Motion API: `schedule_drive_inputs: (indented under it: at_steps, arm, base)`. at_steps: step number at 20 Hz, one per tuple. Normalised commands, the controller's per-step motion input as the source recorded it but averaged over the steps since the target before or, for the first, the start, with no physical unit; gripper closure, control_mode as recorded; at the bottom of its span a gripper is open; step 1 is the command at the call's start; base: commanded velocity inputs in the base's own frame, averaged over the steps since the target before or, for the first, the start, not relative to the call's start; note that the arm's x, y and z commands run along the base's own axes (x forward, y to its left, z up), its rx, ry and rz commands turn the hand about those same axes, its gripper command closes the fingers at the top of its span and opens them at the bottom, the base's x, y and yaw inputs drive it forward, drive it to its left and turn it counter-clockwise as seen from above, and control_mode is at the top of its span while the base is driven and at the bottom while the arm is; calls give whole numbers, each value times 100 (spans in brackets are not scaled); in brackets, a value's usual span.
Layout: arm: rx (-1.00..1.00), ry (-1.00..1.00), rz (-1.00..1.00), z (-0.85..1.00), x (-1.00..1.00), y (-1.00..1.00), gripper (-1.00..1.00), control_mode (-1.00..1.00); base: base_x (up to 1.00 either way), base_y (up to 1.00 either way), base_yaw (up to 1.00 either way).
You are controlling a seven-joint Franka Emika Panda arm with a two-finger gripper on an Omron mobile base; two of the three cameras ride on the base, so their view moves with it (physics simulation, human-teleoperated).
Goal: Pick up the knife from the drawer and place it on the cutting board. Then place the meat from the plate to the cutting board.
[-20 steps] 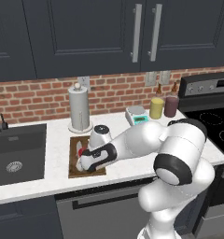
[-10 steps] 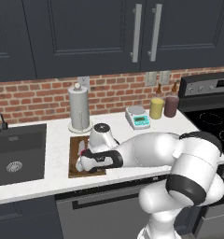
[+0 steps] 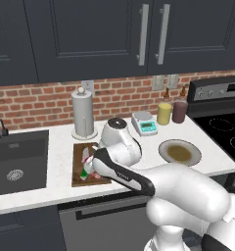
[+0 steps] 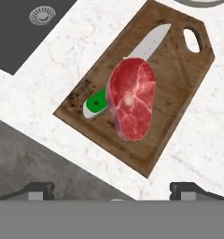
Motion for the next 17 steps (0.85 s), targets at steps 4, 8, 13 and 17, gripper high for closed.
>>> schedule_drive_inputs:
  at_steps: [4, 8, 13, 17]
  arm:
    - [2, 0, -8, 57, -51, -26, -100, -100]
    - [2, 0, -11, 34, -40, -28, -100, -100]
    - [0, 0, -16, 31, -8, -43, -100, -100]
    - [0, 0, -21, 31, 35, -71, -100, -100]
  base:
    - [0, 0, 0]
    - [0, 0, 0]
    - [0, 0, 0]
    - [0, 0, 0]
